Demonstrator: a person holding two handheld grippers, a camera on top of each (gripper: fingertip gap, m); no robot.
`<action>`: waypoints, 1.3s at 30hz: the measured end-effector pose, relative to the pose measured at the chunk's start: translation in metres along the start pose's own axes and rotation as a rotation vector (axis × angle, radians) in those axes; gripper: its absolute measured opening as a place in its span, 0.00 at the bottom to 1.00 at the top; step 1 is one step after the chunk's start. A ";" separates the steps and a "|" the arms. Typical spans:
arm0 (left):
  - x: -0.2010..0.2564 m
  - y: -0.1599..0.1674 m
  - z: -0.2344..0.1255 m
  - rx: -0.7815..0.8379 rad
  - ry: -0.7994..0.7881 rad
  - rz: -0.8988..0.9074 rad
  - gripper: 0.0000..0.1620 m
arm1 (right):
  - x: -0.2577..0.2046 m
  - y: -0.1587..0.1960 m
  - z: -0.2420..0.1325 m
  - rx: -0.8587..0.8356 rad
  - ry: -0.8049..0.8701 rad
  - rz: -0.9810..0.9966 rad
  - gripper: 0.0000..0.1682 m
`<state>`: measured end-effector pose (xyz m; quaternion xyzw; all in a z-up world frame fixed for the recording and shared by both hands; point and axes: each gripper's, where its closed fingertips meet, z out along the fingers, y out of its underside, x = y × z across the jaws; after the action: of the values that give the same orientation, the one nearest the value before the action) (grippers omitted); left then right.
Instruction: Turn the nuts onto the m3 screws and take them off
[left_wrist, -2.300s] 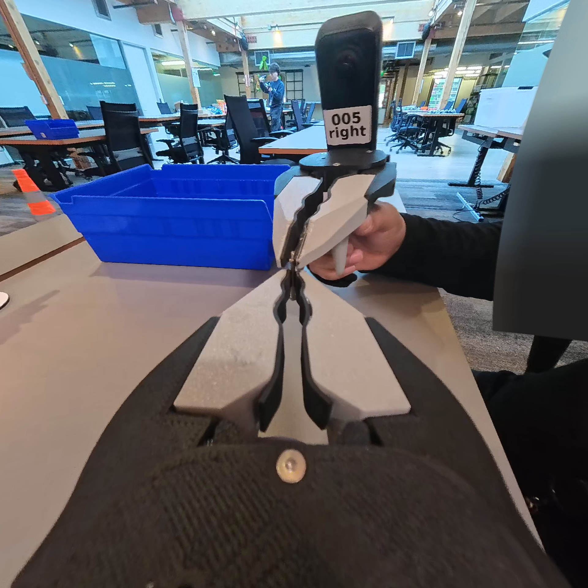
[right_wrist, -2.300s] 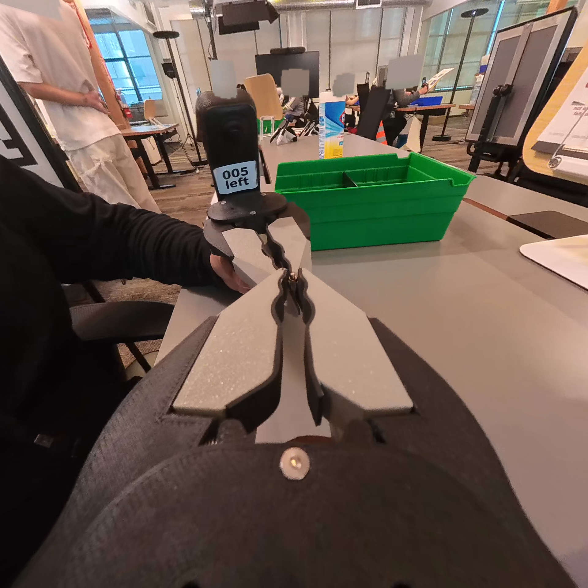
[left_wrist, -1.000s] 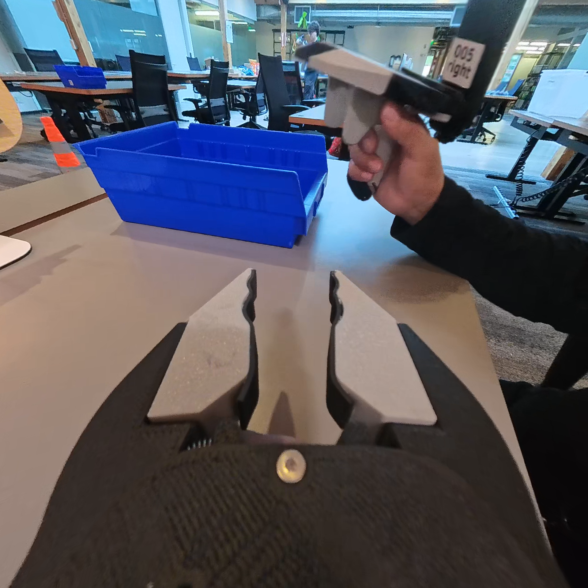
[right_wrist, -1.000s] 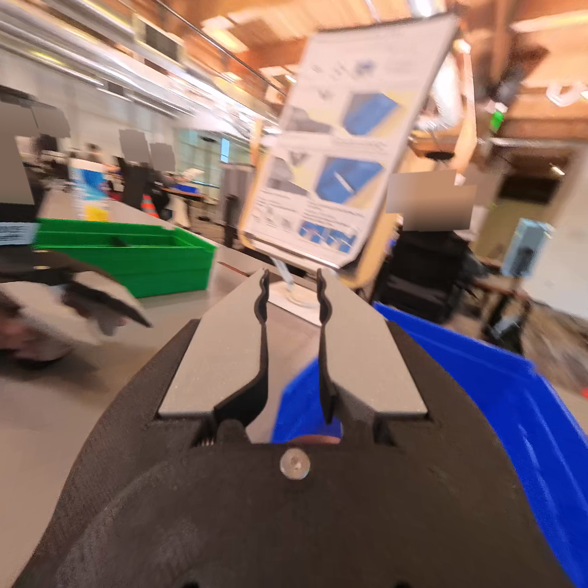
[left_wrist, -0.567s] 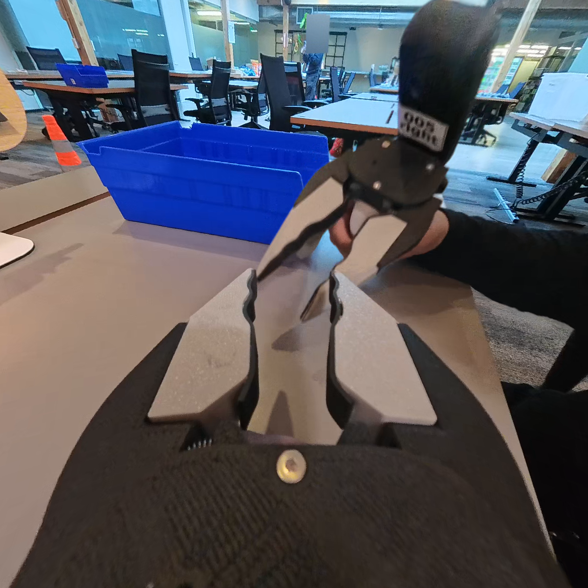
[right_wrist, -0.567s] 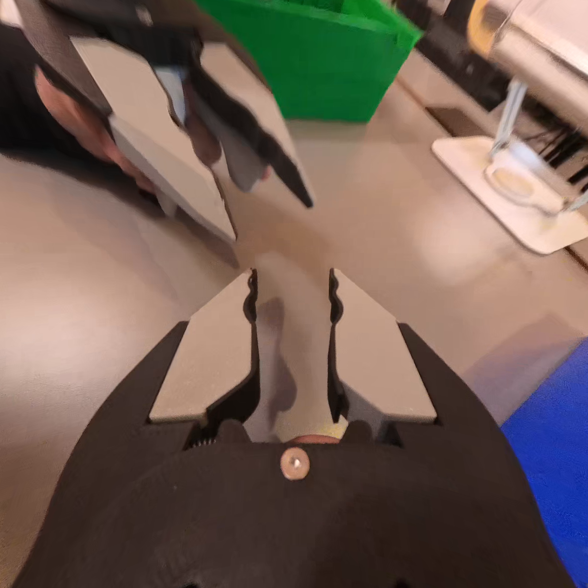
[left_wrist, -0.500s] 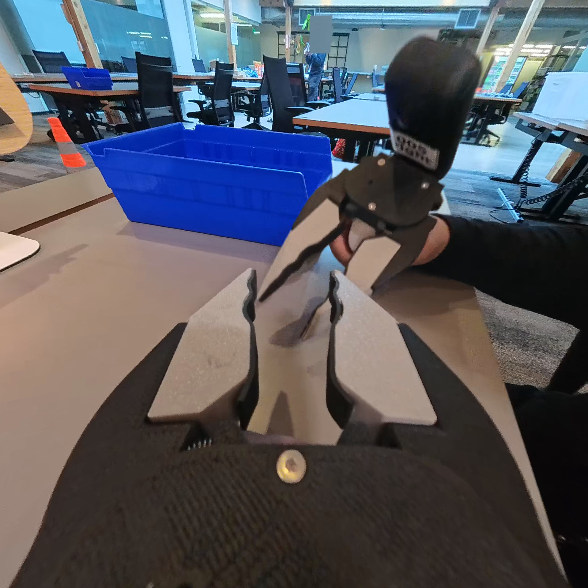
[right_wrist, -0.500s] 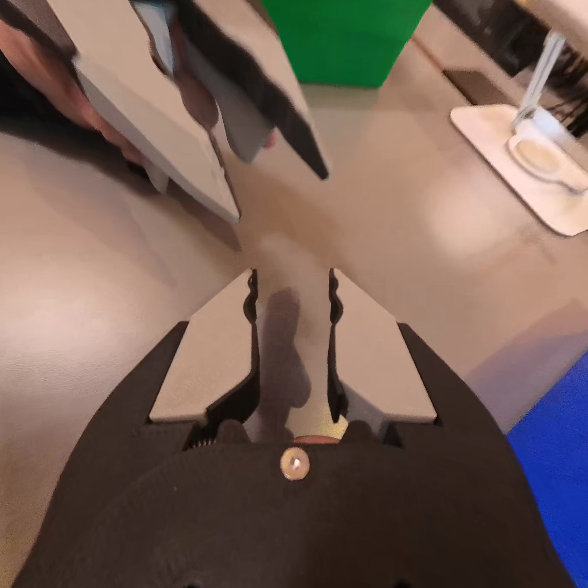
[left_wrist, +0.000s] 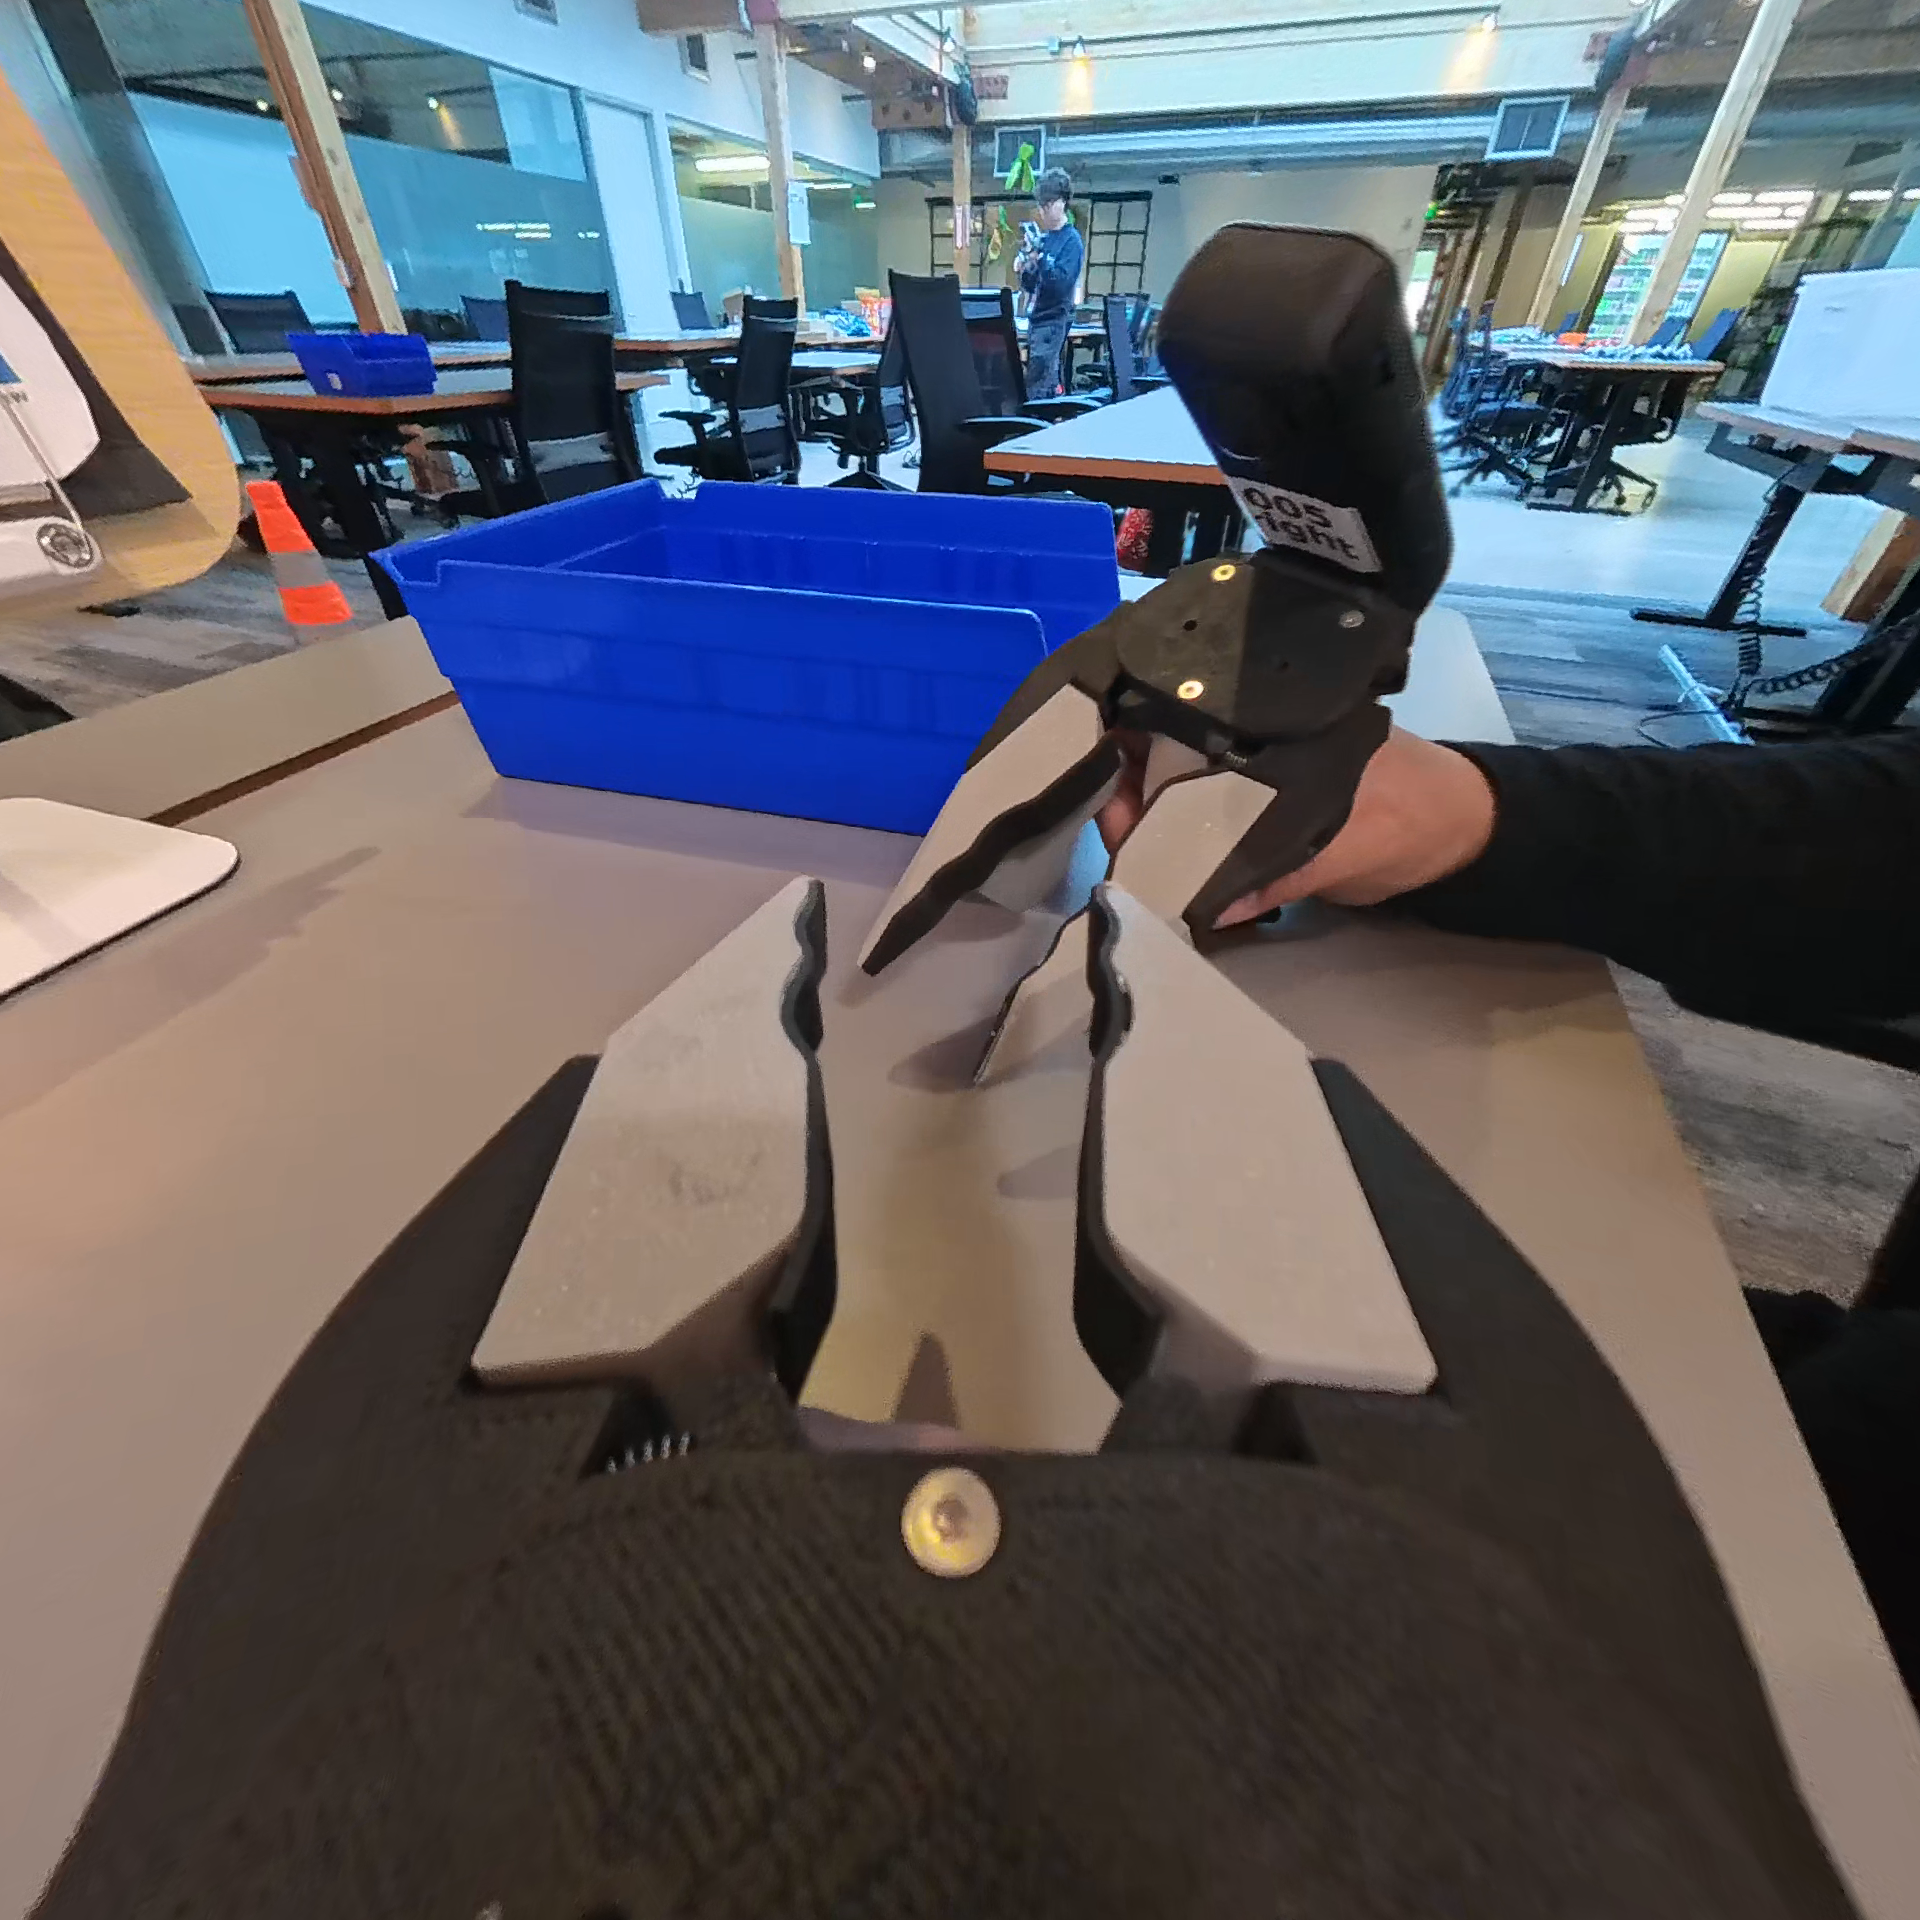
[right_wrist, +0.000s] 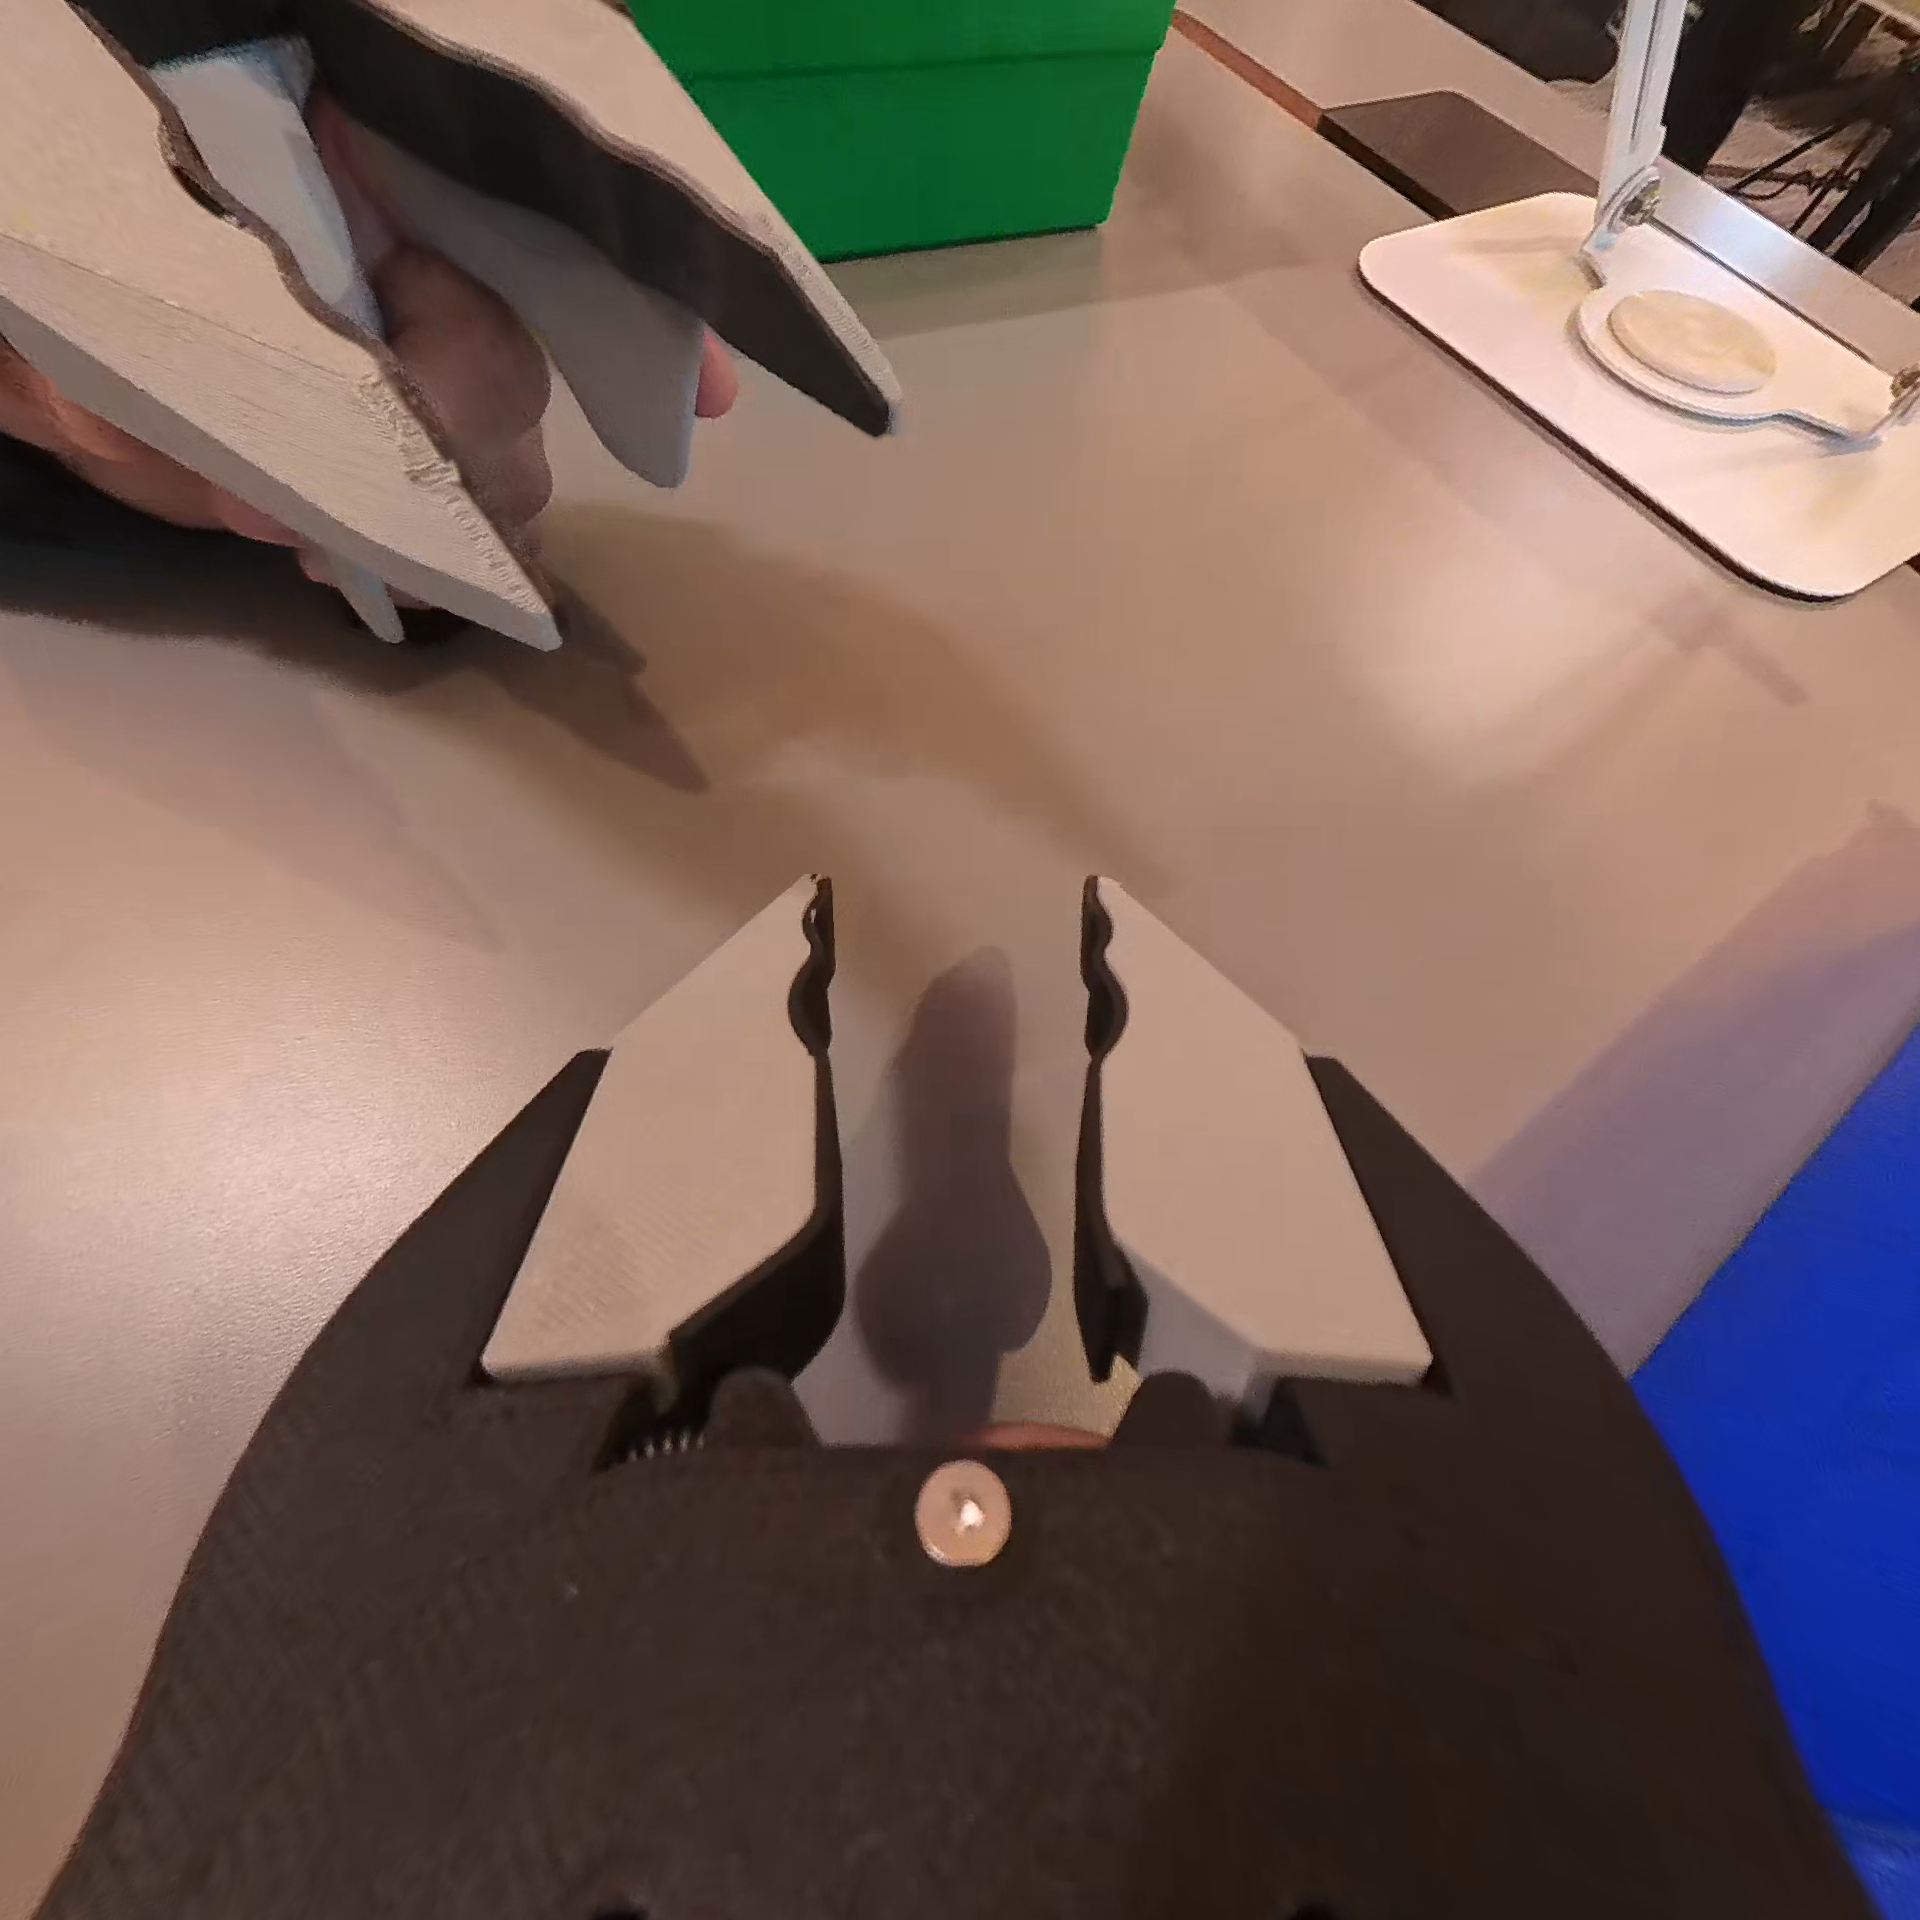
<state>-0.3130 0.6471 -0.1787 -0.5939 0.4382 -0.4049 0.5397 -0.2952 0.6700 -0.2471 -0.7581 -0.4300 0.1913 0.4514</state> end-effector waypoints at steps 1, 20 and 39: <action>0.001 0.000 0.000 0.001 0.008 0.014 0.30 | -0.001 0.001 0.001 -0.006 -0.003 -0.005 0.27; 0.024 -0.019 -0.009 0.080 0.039 0.013 0.23 | 0.002 -0.004 -0.005 0.024 0.077 -0.028 0.26; -0.115 -0.113 -0.233 0.223 -0.450 -0.083 0.23 | -0.003 -0.014 0.011 0.040 -0.012 -0.032 0.25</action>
<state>-0.5585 0.6939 -0.0465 -0.6234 0.2349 -0.3302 0.6688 -0.3112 0.6767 -0.2412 -0.7406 -0.4409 0.1972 0.4671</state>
